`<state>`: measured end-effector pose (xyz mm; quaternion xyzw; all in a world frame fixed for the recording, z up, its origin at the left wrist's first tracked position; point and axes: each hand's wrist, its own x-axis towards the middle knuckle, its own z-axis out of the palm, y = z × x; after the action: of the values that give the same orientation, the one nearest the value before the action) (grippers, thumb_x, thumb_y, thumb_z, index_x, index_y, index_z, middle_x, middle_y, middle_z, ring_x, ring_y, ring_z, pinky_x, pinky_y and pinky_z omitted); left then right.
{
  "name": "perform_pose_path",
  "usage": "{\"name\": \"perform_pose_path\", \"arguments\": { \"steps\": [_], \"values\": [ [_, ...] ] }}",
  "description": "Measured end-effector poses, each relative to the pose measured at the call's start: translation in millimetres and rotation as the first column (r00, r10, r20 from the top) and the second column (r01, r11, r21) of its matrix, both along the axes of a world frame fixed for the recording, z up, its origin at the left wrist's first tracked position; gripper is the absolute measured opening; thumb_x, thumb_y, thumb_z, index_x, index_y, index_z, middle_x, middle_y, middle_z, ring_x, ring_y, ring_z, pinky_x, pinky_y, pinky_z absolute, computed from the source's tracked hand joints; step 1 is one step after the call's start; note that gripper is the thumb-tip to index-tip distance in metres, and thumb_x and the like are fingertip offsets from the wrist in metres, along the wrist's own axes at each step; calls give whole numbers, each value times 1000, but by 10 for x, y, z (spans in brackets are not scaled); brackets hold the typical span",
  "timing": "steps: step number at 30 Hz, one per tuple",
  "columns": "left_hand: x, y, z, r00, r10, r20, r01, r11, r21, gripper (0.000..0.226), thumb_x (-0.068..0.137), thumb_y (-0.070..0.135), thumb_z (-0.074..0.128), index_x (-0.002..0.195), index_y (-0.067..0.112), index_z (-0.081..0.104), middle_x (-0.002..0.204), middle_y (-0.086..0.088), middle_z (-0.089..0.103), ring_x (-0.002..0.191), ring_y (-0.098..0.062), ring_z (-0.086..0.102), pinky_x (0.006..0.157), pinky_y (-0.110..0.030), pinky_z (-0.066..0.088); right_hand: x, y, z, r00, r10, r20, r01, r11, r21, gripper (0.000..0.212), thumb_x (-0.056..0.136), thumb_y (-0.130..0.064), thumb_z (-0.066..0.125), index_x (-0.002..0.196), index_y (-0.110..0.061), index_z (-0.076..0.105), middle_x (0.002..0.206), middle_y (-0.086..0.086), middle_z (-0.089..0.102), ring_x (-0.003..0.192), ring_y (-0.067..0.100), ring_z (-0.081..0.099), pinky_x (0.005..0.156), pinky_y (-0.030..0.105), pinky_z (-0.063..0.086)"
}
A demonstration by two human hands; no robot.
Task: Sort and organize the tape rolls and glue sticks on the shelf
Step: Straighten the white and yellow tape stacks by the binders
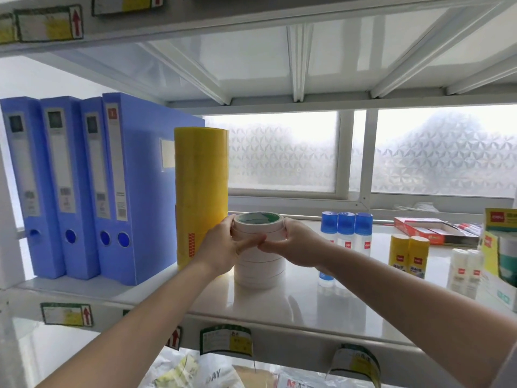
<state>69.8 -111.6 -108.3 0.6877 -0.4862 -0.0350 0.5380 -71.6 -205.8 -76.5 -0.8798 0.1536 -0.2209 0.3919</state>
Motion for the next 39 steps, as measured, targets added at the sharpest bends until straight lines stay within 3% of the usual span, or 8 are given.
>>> {"name": "perform_pose_path", "arguments": {
  "steps": [4,11,16,26,30,34,36,39],
  "values": [
    [39,-17,12,1000,-22,-18,22,1000,3,72,55,55,79,116,22,59,106,9,69,101,-9,63,85,-25,51,-15,-6,11,1000,23,-6,-23,1000,-6,23,86,-18,67,82,-36,54,85,-6,62,74,8,53,62,19,42],
    [78,-28,65,999,-39,-7,39,999,30,82,44,64,75,113,24,61,105,7,71,101,-11,65,92,-37,53,-52,-6,41,1000,3,2,-3,1000,6,19,84,-19,70,80,-33,57,107,11,69,86,13,55,75,27,44],
    [17,-24,84,1000,-28,2,28,999,39,86,51,70,72,119,21,58,106,7,69,99,-8,64,80,-22,51,-73,-11,42,1000,23,19,-23,1000,18,23,85,-17,69,88,-35,54,106,4,66,101,21,61,91,32,50],
    [17,-34,183,1000,-17,-17,18,995,98,76,59,56,71,122,14,59,108,2,69,100,-12,64,78,-18,50,-47,-31,41,1000,-10,1,10,1000,22,43,85,-22,69,124,-15,53,98,-8,59,94,9,55,71,12,44],
    [1,-35,197,1000,5,-23,-2,992,127,64,68,48,75,121,15,59,108,2,69,100,-12,63,77,-18,50,-26,-63,26,999,-28,-19,29,999,35,44,85,-25,70,123,-15,50,101,-7,58,90,6,55,64,6,42],
    [-22,-27,209,999,22,-33,-17,990,143,61,70,46,75,120,15,60,108,2,69,100,-11,63,76,-17,50,-35,-77,17,1000,-15,-24,16,1000,27,25,85,-23,69,107,-24,56,101,-4,60,93,10,55,74,15,46],
    [-60,15,236,999,19,-34,-13,988,156,74,62,56,77,121,15,58,110,3,69,102,-11,63,81,-20,51,-41,-73,56,999,-26,-29,27,999,19,20,83,-24,71,94,-28,55,100,0,62,92,12,56,81,25,49],
    [-119,164,323,995,91,46,-98,977,190,109,49,75,71,134,12,45,118,5,61,114,-12,57,96,-28,46,-10,-85,222,989,-123,-82,111,984,-138,59,76,-39,75,119,-11,47,107,4,58,89,13,52,75,27,48]
  ]
}}
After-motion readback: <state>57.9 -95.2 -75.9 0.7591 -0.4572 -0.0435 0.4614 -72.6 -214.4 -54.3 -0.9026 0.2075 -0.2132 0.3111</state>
